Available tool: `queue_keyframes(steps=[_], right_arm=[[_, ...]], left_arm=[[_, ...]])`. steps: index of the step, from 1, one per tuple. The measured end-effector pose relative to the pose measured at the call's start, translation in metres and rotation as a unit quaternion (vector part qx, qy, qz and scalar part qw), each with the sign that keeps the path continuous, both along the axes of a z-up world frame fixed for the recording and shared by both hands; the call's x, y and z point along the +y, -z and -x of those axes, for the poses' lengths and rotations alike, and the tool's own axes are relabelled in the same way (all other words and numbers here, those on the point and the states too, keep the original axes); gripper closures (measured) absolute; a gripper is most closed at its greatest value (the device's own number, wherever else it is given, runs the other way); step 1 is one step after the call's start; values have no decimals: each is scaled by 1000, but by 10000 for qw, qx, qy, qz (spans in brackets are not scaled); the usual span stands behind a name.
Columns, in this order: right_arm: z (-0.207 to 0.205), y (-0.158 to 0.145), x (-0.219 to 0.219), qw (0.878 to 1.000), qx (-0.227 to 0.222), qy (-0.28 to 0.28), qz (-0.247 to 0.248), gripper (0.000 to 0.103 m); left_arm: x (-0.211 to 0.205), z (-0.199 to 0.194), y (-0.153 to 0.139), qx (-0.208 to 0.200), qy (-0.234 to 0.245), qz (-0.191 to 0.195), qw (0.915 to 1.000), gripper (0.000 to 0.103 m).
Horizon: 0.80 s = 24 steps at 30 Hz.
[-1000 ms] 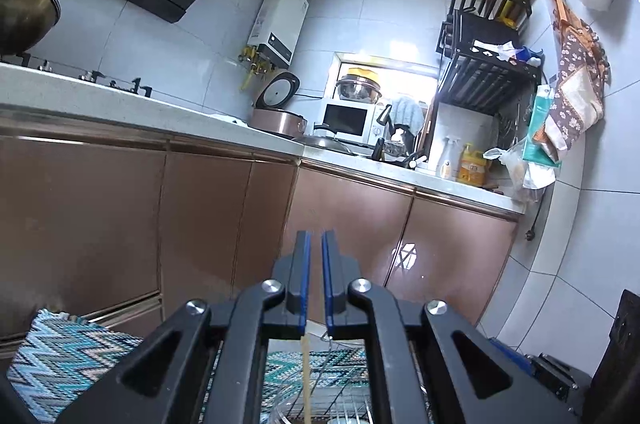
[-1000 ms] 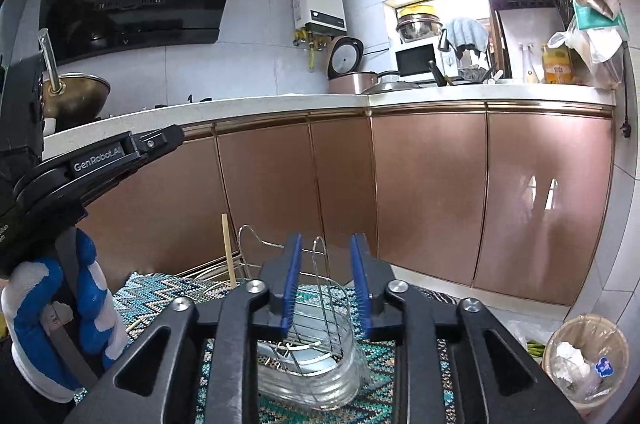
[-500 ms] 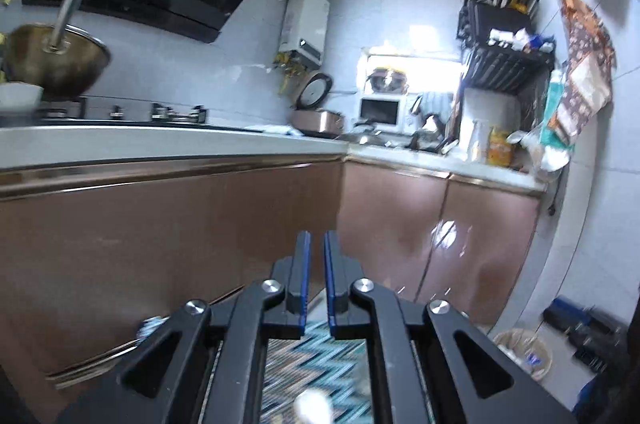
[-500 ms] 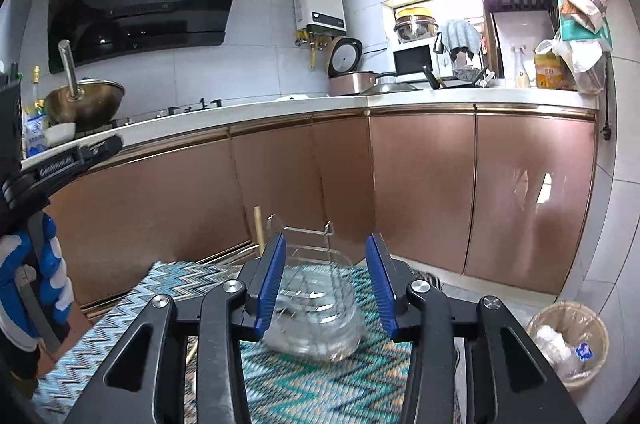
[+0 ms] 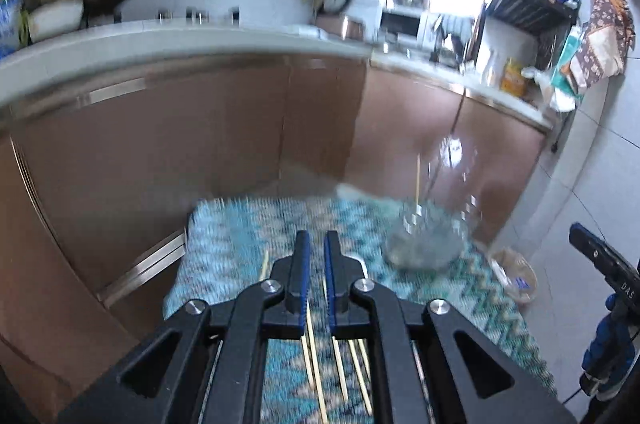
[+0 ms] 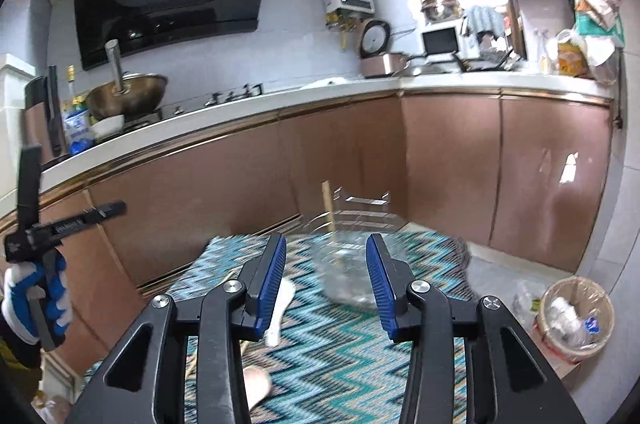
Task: Organize utensils
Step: 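Grasp another white spoon with the right tool while the left tool grasps a chopstick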
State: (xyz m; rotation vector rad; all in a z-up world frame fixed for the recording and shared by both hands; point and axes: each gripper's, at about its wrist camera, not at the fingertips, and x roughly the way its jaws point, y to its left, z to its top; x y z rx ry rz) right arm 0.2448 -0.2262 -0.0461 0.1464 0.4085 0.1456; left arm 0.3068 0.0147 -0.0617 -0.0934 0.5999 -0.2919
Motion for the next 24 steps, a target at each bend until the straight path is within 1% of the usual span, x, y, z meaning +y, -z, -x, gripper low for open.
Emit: queue_keyframes(steps=[1,3,4,5,6,8,10,11,14,19,20,22,24], right_arm=[[-1,0,3,10000,71,-61,5,61],[-5,4,14,9993,285,-226,13,63],[-7,6,18,9989,368,-293,0,64],[-13,11,23,9976,531,-436,-54,67],[-21,18,28,9955,737,-583,-144,70],[-39,29,36,9901,1082,-839,-295,73],[-65,45,49,9817,1484,-1120,-403,76],[-75,52,54,9785,1625,-1206,-408,78],[-116,80,75,9635,2145,-1511,-542,82],[-175,126,102,9457,2748,-1665,-484,86],[-184,134,109,9432,2825,-1685,-457,86],[-197,150,114,9392,2969,-1687,-368,86],[-208,161,117,9396,3030,-1586,-129,86]], left_arm=[[0,-3,4,113,48,6,9999,96],[-1,-14,22,563,244,68,9981,96],[-1,-18,27,695,289,102,9971,96],[0,-26,36,917,372,182,9949,96],[-1,-37,45,1139,447,228,9922,96],[-7,-52,58,1378,515,229,9889,96],[-12,-75,72,1664,580,211,9841,96],[-14,-83,78,1765,579,204,9824,96],[-20,-116,101,2116,580,105,9756,96],[-19,-158,142,2603,529,80,9640,96],[-20,-164,150,2690,540,72,9616,96],[-21,-173,159,2761,555,20,9595,96],[-23,-179,165,2796,606,-18,9582,96]])
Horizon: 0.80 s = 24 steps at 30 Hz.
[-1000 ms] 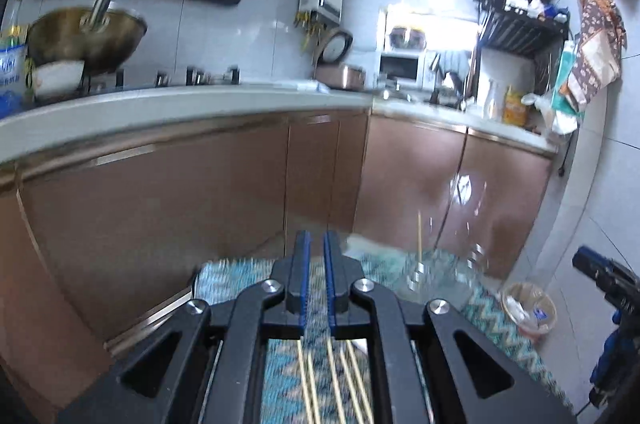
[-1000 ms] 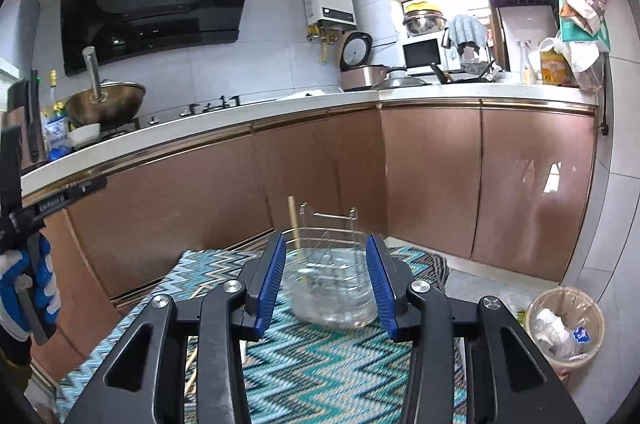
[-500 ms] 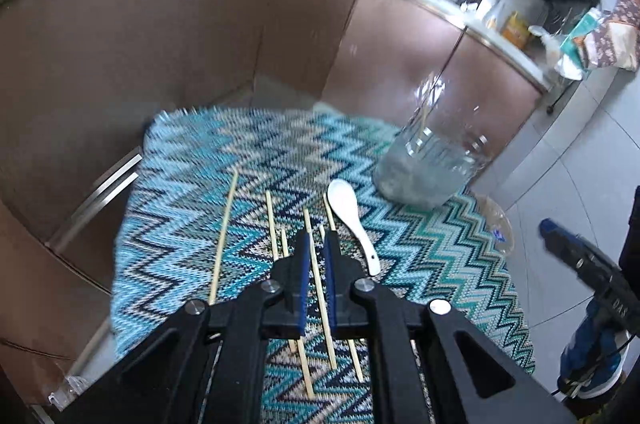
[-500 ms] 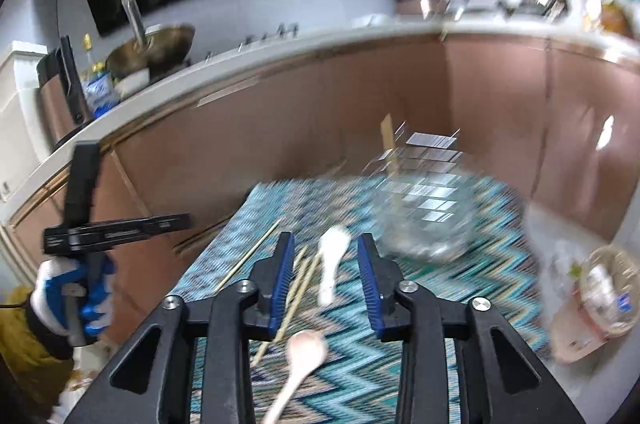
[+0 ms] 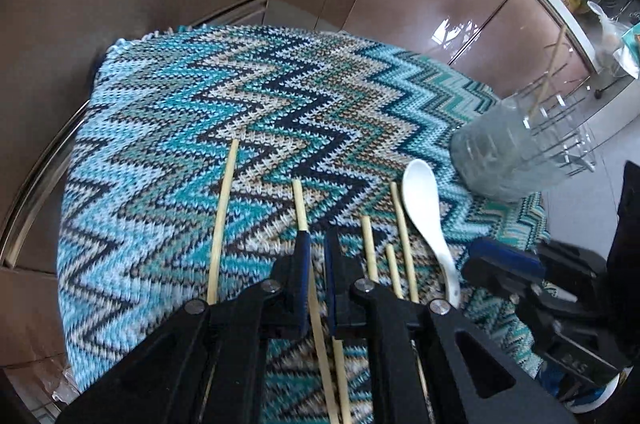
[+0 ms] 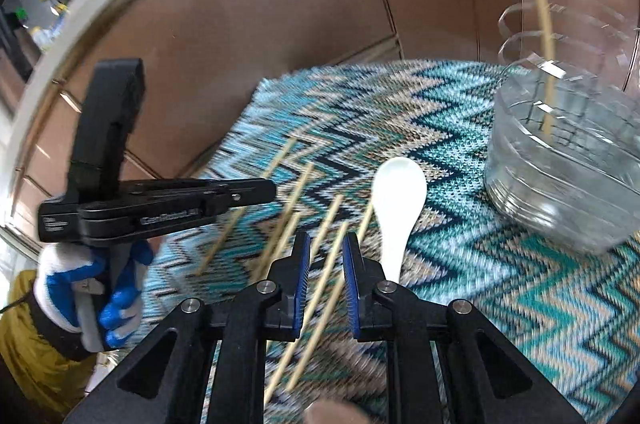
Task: Organize utensils
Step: 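Grasp another white spoon with the right tool while the left tool grasps a chopstick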
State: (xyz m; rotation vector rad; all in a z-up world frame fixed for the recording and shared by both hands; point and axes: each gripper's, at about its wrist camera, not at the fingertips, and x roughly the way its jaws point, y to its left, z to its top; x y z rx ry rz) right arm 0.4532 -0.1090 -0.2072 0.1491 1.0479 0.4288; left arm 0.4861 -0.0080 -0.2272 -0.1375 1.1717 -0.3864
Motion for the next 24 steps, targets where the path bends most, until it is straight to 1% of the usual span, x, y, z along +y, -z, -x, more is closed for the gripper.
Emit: queue_keyframes(steps=[4,10,13,18,21,24], right_arm=[[-18,14,-7,9996,49,103,254,86],[-41,24,-10,9983,26,109,564,86],[-51,29,-8,9969,-6,41,785,82],[-62,31,2,9946,-52,-173,1023,70],[-65,34,7,9922,-112,-202,1228,70],[-68,38,6,9921,-53,-269,1226,70]], left_arm=[[-5,-11,7,72,125,-78,9999,96],[-11,-23,17,197,265,-196,9993,96],[-14,-26,20,271,295,-231,9989,96],[-19,-30,22,308,356,-258,9986,96],[-21,-35,23,333,401,-286,9982,96],[-25,-41,24,327,449,-312,9980,96]])
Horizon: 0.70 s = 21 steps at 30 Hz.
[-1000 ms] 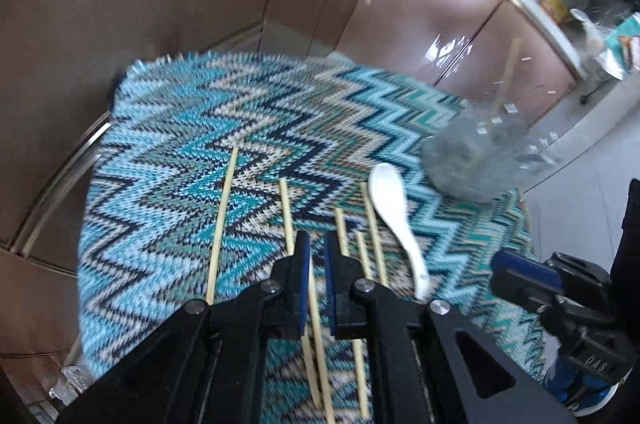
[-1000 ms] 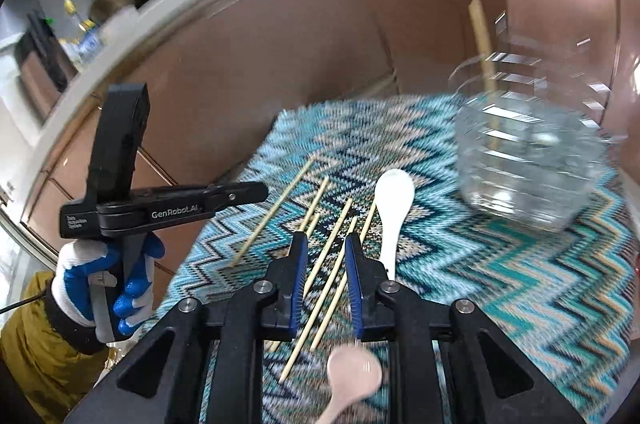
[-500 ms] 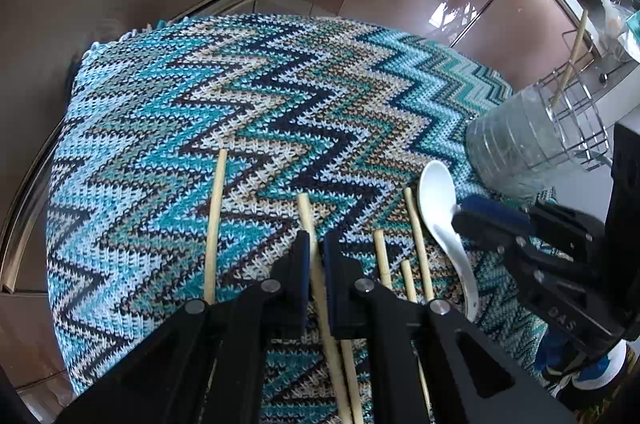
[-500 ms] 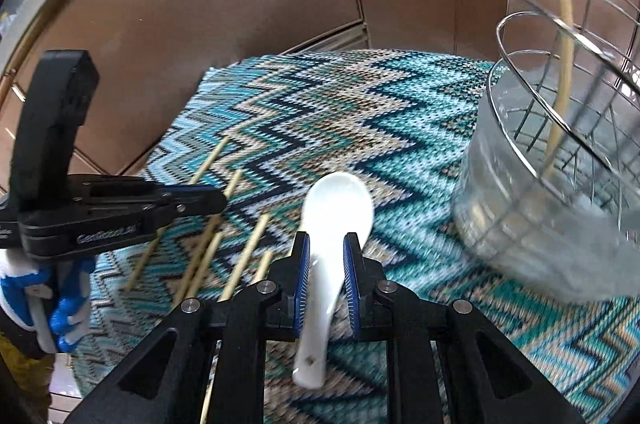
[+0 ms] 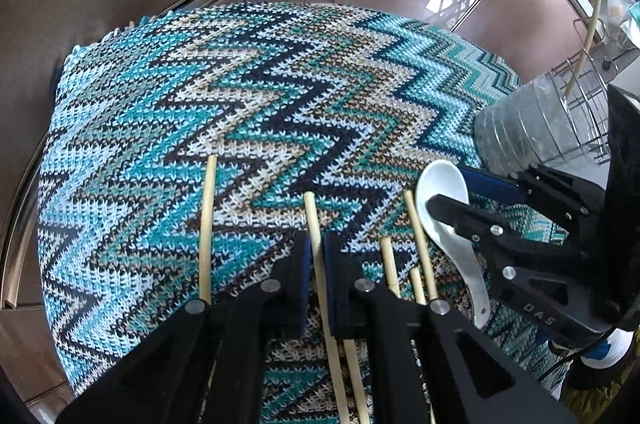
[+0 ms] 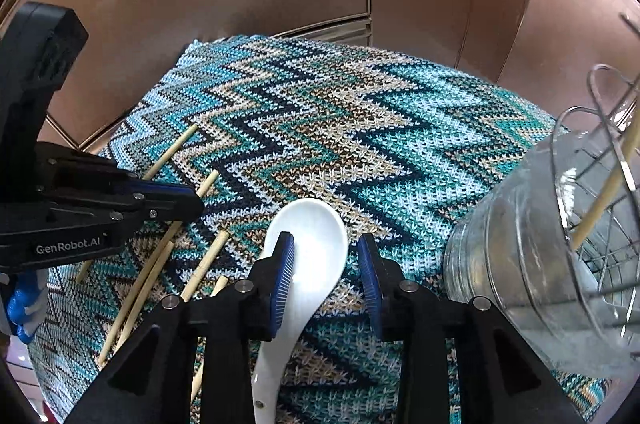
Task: Organize utensils
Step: 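Grasp another white spoon with the right tool while the left tool grasps a chopstick, then carry the spoon and chopstick over the holder and release them inside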
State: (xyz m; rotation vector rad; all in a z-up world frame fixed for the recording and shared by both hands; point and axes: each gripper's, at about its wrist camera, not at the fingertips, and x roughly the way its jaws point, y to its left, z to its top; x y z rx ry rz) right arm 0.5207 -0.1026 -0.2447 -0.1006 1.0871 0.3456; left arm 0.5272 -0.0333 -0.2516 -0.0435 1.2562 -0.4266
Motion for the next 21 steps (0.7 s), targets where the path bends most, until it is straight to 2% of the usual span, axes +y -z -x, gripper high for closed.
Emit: queue_keyframes(steps=[4,6,10,15,21], right_arm=[[-5,3,2,9999,85,-81,-87,74],[-5,4,5,9999,75,-111,-92,87],[2,-3,3,9998,-22,-193,-71,96],[23,-18,2,9992,-278,-281,114,98],[59,-46,-12,9970,-730,-204,174,98]], left_arm=[[1,-5,2,28,-10,115,9999,97],[5,-5,3,52,-43,190,9998,97],[8,-1,3,-21,-68,177,9998,98],[10,17,-11,-242,-173,244,9993,98],[20,39,-44,-712,-342,529,9955,98]])
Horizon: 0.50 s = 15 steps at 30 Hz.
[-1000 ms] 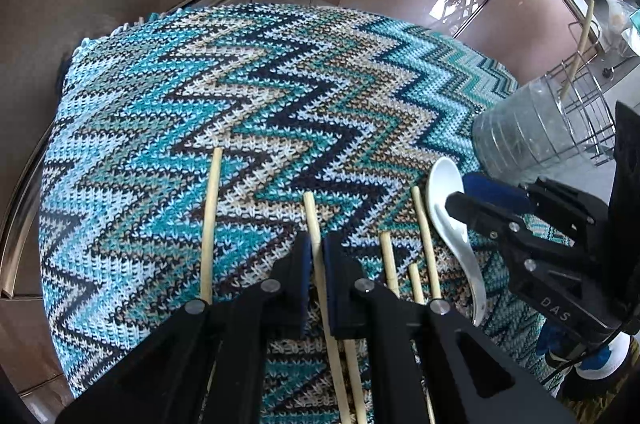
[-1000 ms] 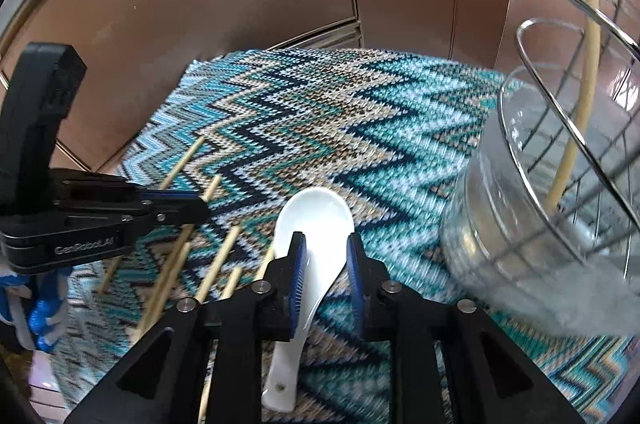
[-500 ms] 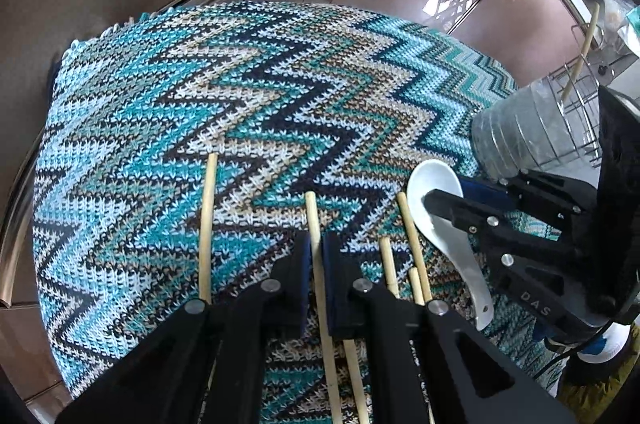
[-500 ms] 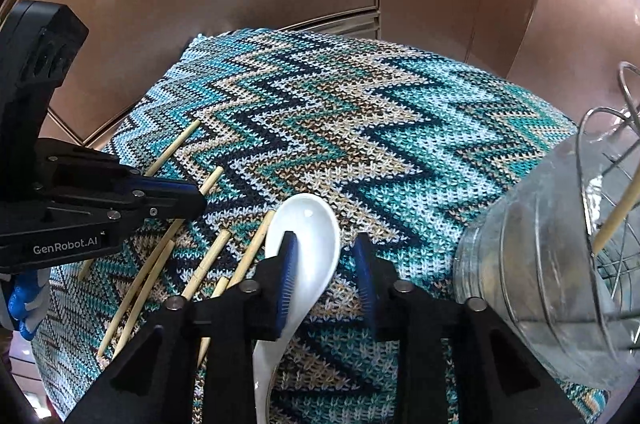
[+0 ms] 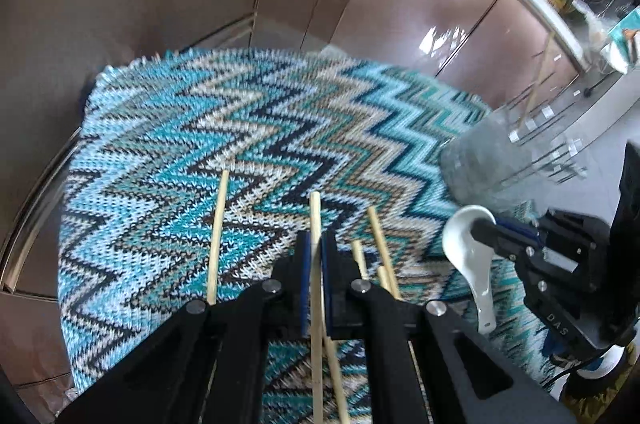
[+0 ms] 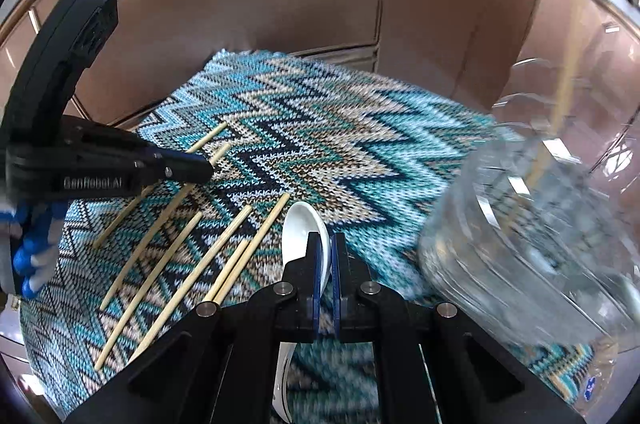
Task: Organize utensils
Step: 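Carry the spoon and chopstick over the holder and release them inside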
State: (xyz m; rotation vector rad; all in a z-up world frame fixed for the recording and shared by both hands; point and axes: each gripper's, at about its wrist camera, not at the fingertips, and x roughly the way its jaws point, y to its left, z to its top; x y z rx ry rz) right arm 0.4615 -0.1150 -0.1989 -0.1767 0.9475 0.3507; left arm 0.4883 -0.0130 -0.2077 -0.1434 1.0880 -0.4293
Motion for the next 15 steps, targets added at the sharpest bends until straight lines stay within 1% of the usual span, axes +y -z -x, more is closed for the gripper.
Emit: queue_keyframes(steps=[3,8,12,15], right_arm=[[19,-16,-7,9996,-280,82,-53,98],[55,-49,-20,9961,-813,226,-246,98],[83,-77,-30,9904,-1271,366,-392,98],[107,-104,-45,9822,-1721,561,-501,98]], left_arm=[[3,14,-18,-251,-66,76,9996,98],[10,41,-59,-815,-180,261,9962,98],[9,64,-95,-1223,-247,376,9915,98],[3,80,-124,-1556,-270,516,9861,98]])
